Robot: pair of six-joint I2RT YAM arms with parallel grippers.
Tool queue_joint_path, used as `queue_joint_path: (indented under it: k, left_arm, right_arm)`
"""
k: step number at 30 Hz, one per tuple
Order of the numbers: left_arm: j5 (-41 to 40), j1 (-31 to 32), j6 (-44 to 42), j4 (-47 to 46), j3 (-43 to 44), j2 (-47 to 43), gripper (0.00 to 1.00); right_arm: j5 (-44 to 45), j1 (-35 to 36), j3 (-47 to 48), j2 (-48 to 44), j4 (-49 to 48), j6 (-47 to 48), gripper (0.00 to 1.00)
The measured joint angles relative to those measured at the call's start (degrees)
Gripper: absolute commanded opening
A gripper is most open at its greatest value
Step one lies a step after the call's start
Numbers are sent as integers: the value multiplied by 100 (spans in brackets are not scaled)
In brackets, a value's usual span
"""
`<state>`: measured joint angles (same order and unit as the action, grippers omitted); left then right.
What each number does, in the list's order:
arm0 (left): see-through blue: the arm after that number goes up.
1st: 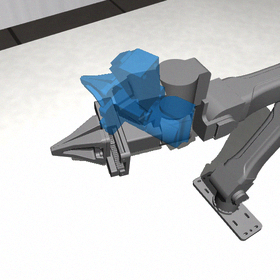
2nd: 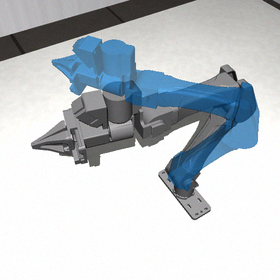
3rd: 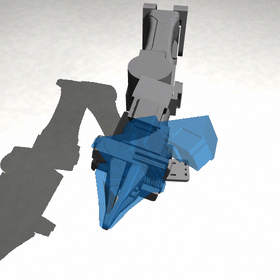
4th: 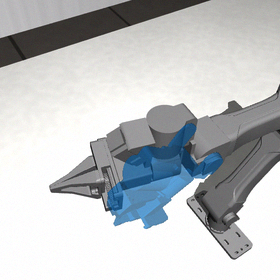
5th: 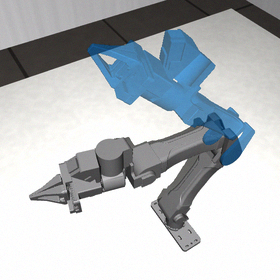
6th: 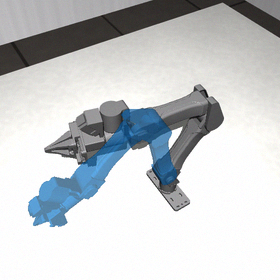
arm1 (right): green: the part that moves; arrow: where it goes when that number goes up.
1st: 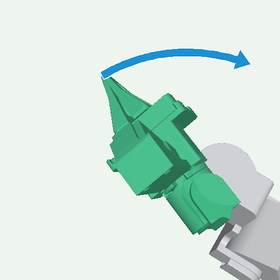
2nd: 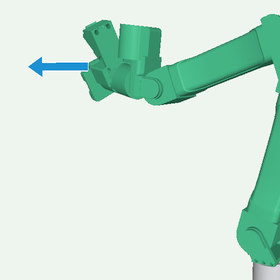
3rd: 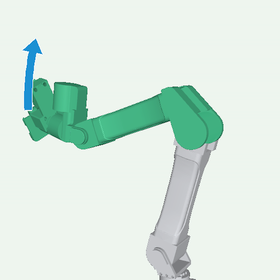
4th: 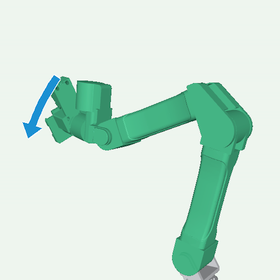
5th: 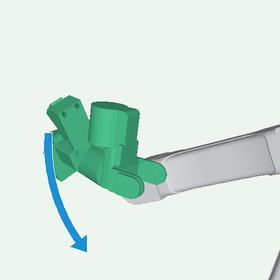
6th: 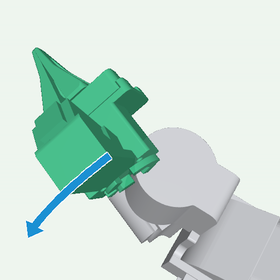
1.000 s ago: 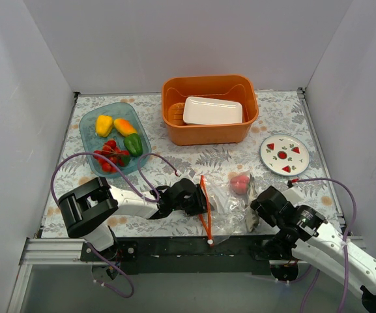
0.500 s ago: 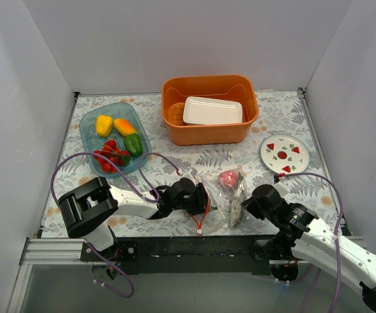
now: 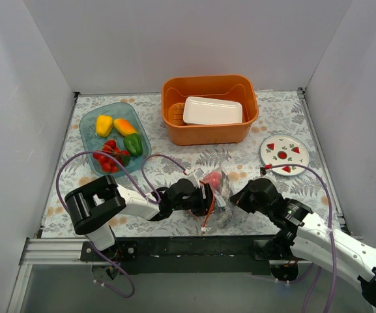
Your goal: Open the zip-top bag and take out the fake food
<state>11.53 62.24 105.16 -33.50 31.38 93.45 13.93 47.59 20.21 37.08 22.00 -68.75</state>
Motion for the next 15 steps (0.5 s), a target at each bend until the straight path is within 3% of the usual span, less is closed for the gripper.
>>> queue_joint_path:
  k: [4, 11, 12, 13, 15]
  left_arm:
    - [11, -2, -15, 22, 0, 85, 63]
    - [37, 0, -33, -129, -4, 101, 67]
    - [37, -2, -33, -166, -20, 101, 66]
    - [35, 0, -28, -221, -55, 101, 59]
    - [4, -2, 9, -326, -181, 83, 45]
  right_arm:
    - [-61, 0, 262, -96, 22, 175, 1]
    - [-431, 0, 448, -155, -212, 304, 1]
    - [-494, 0, 481, -125, -190, 310, 1]
    - [-518, 0, 540, -76, -153, 345, 1]
    - [-483, 2, 702, -42, 33, 455, 11]
